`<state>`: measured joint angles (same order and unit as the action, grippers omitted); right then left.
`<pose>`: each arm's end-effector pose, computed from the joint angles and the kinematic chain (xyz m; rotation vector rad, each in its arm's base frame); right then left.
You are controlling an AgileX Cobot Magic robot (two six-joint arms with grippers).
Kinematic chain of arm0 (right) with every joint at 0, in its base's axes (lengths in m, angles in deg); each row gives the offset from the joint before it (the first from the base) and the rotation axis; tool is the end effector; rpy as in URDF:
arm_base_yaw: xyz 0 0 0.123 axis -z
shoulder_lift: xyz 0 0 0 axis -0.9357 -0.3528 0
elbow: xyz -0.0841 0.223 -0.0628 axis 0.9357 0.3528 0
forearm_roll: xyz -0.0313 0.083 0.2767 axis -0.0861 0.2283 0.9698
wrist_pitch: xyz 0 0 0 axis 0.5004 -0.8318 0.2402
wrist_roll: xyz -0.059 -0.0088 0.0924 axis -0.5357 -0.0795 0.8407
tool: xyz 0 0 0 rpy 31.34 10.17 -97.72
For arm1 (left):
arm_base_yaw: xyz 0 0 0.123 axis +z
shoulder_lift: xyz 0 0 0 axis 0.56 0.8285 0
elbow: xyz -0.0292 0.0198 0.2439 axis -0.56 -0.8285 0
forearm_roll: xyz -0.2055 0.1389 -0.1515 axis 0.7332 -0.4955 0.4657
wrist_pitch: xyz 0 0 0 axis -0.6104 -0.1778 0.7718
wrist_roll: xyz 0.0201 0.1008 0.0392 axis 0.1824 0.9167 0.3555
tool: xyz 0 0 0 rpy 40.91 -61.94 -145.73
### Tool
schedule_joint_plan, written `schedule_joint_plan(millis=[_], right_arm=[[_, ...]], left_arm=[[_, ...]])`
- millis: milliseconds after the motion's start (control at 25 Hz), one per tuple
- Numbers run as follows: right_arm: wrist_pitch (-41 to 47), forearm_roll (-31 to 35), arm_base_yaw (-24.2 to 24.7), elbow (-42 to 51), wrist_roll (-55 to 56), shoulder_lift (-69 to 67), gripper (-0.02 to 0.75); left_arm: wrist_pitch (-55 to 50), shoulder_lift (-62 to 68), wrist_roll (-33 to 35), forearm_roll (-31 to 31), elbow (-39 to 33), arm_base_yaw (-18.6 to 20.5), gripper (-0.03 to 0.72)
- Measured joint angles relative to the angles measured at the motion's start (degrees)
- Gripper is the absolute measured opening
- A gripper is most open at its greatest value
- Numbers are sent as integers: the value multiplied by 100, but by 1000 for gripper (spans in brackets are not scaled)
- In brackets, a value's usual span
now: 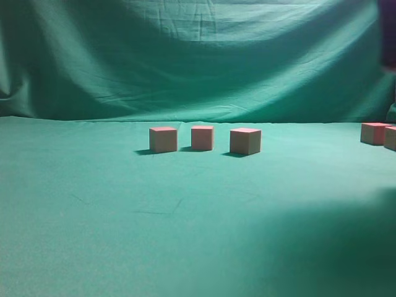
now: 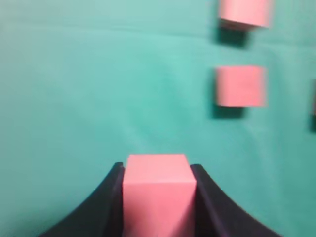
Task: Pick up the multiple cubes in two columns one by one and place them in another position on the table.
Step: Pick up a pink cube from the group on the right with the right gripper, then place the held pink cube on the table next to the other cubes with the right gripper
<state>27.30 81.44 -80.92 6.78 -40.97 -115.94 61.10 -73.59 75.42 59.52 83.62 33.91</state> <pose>0.3429 0.0728 0.1821 -0.1868 2.9376 0.0748 0.1497 0.0004 0.1731 0.0235 1.8328 0.0247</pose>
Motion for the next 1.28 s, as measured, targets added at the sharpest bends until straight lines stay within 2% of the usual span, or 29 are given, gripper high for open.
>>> schedule_joint_plan(millis=[280, 480, 680, 920, 1080, 1280], right_arm=[[327, 482, -1997, -1092, 11, -79, 263], [460, 554, -2860, -2069, 67, -808, 263], [853, 575, -3162, -3103, 634, -1910, 263], [933, 609, -3213, -4025, 1102, -2874, 263], [919, 692, -3235, -4302, 1239, -3288, 263], [709, 405, -3317, -4399, 1842, -3585, 263]], left_arm=[[0, 0, 0, 0, 0, 0, 0], [0, 0, 0, 0, 0, 0, 0], [0, 0, 0, 0, 0, 0, 0], [0, 0, 0, 0, 0, 0, 0], [0, 0, 0, 0, 0, 0, 0], [0, 0, 0, 0, 0, 0, 0]])
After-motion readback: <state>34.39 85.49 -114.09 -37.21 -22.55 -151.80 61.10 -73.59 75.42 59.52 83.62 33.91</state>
